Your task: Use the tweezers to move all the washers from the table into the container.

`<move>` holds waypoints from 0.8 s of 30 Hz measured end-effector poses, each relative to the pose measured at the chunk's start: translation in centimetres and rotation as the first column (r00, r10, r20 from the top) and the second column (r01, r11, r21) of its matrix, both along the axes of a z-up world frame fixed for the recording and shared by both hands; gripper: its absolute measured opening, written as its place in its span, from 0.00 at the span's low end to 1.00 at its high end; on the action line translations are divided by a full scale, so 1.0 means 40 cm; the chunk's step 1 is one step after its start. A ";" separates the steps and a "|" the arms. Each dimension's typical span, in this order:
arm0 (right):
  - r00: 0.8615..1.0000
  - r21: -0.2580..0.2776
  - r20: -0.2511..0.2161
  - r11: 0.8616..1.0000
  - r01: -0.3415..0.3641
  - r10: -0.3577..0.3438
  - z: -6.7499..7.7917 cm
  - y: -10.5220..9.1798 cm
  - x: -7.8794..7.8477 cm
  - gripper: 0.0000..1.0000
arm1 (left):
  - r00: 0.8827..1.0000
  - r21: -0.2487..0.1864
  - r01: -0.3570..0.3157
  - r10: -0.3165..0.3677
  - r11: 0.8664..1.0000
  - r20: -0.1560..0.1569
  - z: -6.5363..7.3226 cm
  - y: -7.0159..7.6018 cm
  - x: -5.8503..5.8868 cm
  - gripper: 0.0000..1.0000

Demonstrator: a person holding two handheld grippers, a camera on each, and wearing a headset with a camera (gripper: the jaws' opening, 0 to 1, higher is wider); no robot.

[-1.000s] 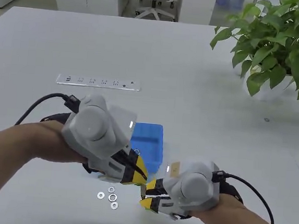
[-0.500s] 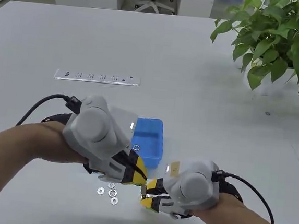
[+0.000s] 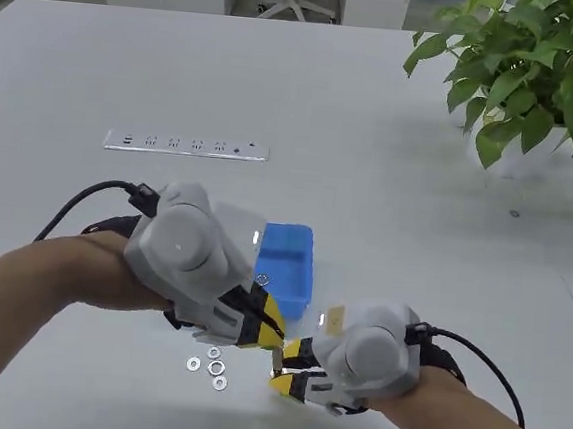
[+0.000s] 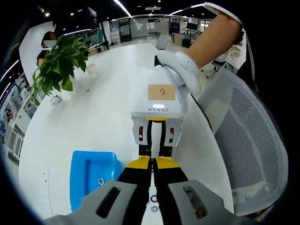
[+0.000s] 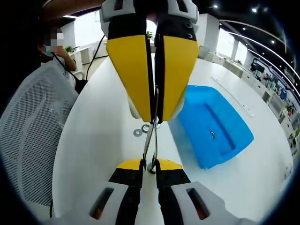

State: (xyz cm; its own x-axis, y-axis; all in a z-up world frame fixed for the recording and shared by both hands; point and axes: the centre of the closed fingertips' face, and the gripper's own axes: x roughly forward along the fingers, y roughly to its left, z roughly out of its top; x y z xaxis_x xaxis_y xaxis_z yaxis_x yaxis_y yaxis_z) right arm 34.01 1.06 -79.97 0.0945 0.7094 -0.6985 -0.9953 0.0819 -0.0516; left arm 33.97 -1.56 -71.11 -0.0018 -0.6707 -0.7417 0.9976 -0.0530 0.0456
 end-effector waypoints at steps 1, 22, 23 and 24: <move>1.000 0.001 -0.001 1.000 0.001 -0.001 0.000 0.000 0.000 0.13 | 1.000 -0.001 0.000 0.000 1.000 -0.001 0.000 0.000 0.000 0.05; 1.000 -0.006 -0.015 1.000 0.000 0.000 0.001 0.000 -0.003 0.10 | 1.000 -0.005 0.001 -0.001 1.000 -0.002 0.002 -0.002 -0.004 0.05; 1.000 -0.005 -0.014 1.000 -0.001 0.000 0.002 0.000 -0.003 0.10 | 1.000 -0.008 0.000 0.000 1.000 -0.001 0.003 -0.003 -0.005 0.05; 1.000 -0.007 -0.013 1.000 -0.001 0.001 0.003 -0.001 -0.003 0.10 | 1.000 -0.009 -0.001 0.001 1.000 -0.001 0.005 -0.004 -0.005 0.05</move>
State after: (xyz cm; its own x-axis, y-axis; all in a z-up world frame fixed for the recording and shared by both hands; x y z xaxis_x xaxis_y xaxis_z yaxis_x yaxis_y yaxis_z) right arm 33.88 1.01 -79.83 0.0843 0.7047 -0.7045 -0.9960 0.0804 -0.0387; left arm 33.78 -1.71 -70.91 -0.0018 -0.6773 -0.7357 0.9976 -0.0520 0.0454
